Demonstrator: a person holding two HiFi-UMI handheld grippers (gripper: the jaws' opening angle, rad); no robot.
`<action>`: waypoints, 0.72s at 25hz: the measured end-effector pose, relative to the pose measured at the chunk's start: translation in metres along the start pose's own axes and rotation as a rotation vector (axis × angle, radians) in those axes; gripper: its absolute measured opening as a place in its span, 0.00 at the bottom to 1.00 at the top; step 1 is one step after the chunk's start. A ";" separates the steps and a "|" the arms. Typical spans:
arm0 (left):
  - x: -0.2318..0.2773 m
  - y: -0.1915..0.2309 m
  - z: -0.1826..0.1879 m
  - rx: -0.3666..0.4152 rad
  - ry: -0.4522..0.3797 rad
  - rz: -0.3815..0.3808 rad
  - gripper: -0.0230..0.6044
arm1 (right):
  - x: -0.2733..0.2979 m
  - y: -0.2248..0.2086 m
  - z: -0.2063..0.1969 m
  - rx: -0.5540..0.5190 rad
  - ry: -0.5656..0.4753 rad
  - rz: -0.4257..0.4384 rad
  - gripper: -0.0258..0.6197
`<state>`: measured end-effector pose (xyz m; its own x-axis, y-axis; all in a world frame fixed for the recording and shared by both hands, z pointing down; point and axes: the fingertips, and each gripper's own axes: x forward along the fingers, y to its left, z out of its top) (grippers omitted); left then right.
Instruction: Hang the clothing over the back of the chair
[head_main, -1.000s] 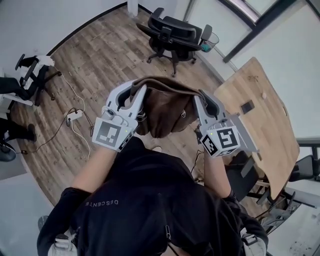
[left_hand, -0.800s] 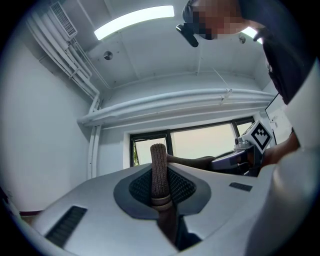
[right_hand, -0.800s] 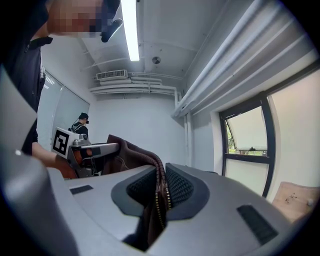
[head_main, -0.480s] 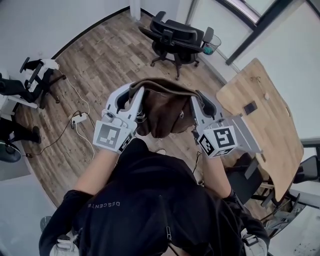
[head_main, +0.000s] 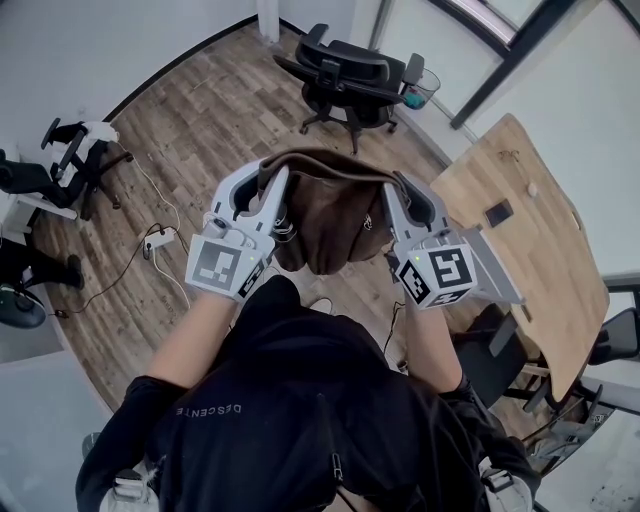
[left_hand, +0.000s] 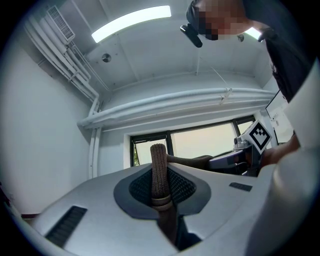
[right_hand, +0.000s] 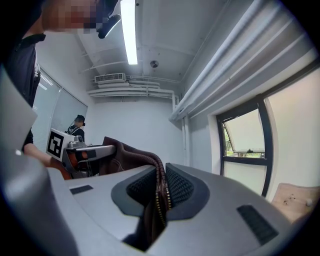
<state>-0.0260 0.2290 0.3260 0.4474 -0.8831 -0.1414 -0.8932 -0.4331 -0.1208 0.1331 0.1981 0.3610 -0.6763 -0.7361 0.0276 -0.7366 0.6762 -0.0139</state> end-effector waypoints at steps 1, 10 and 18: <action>0.003 0.000 0.000 0.001 0.002 -0.004 0.12 | 0.001 -0.002 0.001 0.003 0.002 -0.002 0.13; 0.044 0.018 -0.006 0.006 0.009 -0.042 0.12 | 0.028 -0.031 0.003 0.010 0.021 -0.029 0.13; 0.082 0.050 -0.008 0.001 -0.009 -0.087 0.12 | 0.064 -0.050 0.010 -0.004 0.036 -0.054 0.13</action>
<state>-0.0348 0.1332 0.3167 0.5235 -0.8405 -0.1394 -0.8510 -0.5078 -0.1339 0.1264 0.1174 0.3530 -0.6351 -0.7698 0.0643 -0.7716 0.6360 -0.0076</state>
